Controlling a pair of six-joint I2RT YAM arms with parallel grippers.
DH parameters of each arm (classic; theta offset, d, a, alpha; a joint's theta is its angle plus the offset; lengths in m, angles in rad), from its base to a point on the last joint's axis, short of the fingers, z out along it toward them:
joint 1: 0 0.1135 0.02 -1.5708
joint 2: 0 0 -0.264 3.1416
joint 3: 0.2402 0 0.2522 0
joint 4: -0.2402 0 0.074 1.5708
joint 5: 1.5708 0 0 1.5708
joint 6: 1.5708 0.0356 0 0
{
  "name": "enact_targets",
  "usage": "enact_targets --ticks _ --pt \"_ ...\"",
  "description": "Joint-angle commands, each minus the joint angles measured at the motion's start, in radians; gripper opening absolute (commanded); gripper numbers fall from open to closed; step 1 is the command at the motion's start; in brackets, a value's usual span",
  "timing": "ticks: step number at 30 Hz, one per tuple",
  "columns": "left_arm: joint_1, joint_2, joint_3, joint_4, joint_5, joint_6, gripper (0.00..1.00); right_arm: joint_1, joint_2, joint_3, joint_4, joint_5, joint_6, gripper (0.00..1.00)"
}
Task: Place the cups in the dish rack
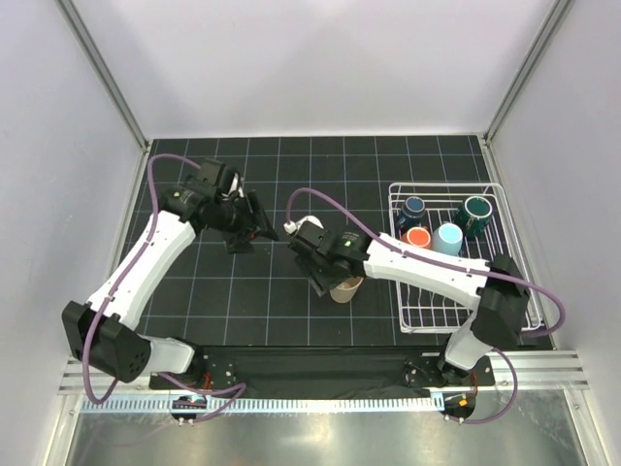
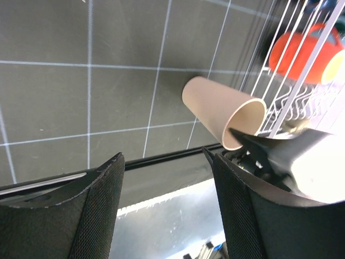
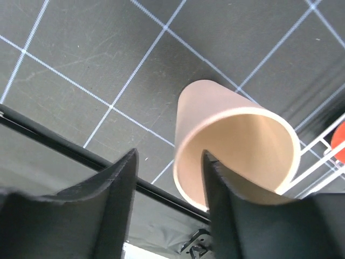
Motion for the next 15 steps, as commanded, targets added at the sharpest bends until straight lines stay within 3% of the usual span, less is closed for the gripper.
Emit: enact_targets --ticks 1,7,11,15 --pt "-0.042 0.037 0.046 0.041 0.022 -0.014 0.65 -0.014 -0.109 0.047 -0.027 0.058 0.019 0.58" --pt "-0.12 0.12 0.097 0.055 0.04 -0.017 0.65 -0.132 -0.229 0.099 -0.112 0.092 0.032 0.7" --pt "-0.213 0.239 0.209 0.022 0.026 -0.014 0.66 -0.375 -0.293 0.124 -0.186 0.038 0.041 0.71" --pt "-0.281 0.333 0.29 -0.004 0.019 -0.011 0.66 -0.526 -0.345 0.125 -0.198 0.008 0.024 0.72"
